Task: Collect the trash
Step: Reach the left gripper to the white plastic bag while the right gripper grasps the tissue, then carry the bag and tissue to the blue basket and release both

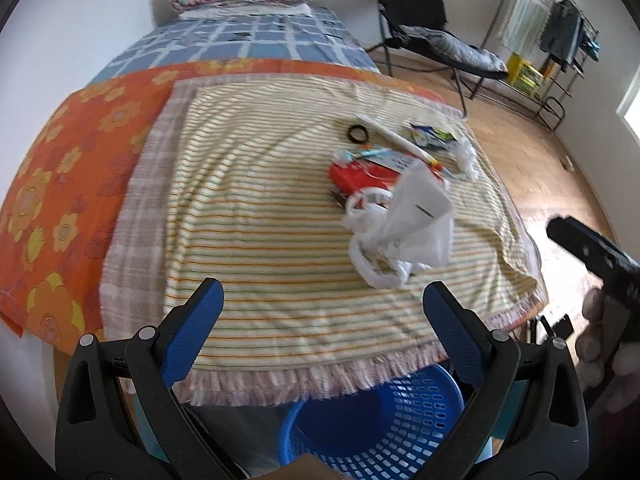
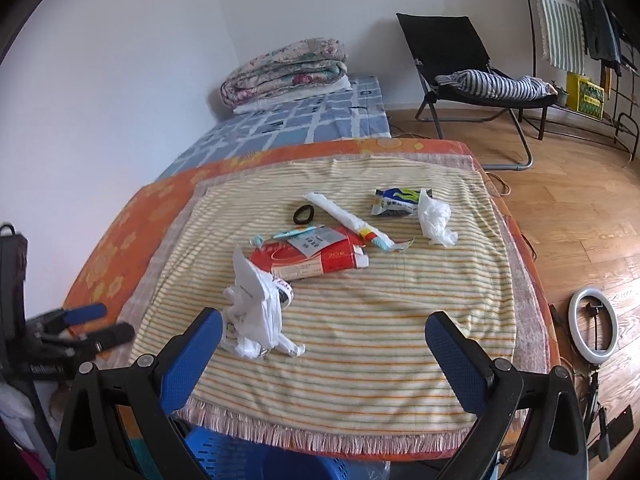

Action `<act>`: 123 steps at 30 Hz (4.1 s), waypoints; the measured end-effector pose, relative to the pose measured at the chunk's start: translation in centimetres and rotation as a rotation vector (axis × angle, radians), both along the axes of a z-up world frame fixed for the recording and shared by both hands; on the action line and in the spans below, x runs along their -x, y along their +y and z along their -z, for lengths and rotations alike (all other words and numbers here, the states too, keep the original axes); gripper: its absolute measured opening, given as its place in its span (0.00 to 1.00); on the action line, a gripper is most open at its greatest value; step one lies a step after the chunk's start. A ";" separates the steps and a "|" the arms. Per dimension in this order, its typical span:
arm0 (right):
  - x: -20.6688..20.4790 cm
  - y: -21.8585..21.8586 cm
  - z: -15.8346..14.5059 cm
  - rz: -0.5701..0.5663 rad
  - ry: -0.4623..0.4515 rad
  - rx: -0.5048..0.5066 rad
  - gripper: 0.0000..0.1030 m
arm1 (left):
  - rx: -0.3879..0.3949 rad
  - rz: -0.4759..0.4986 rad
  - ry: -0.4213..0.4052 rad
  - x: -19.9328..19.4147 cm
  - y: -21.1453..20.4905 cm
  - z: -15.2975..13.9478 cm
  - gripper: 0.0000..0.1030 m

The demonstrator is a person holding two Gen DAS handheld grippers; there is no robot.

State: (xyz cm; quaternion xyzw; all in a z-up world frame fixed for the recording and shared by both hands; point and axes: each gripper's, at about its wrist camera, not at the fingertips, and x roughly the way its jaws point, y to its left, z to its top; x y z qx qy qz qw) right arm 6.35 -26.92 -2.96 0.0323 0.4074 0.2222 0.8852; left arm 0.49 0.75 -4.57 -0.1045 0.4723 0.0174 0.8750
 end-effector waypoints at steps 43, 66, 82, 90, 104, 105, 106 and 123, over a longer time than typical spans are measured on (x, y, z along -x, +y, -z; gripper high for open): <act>-24.2 -3.8 10.6 0.257 0.319 0.052 0.82 | 0.117 0.005 0.230 -9.9 -4.2 8.3 0.76; -24.7 -2.6 12.0 0.200 0.321 0.071 0.29 | 0.204 0.008 0.212 -9.0 -3.0 8.1 0.36; -22.2 -4.6 9.1 0.189 0.303 -0.069 0.26 | 0.207 0.051 0.145 -7.7 -3.3 5.6 0.35; -18.5 -3.9 4.6 0.128 0.230 -0.114 0.26 | 0.193 0.070 0.079 -5.9 -3.0 3.6 0.35; -8.6 -0.1 0.8 -0.072 0.169 -0.105 0.26 | 0.188 0.099 0.081 -1.2 -1.5 3.6 0.35; -7.5 0.2 0.8 -0.089 0.171 -0.107 0.26 | 0.186 0.107 0.079 -0.6 -1.4 3.5 0.35; -6.6 0.5 0.8 -0.101 0.172 -0.111 0.26 | 0.185 0.112 0.078 -0.2 -1.3 3.4 0.35; 5.4 1.8 4.8 -0.205 0.195 -0.066 0.29 | 0.132 0.190 0.113 5.7 -1.6 4.6 0.35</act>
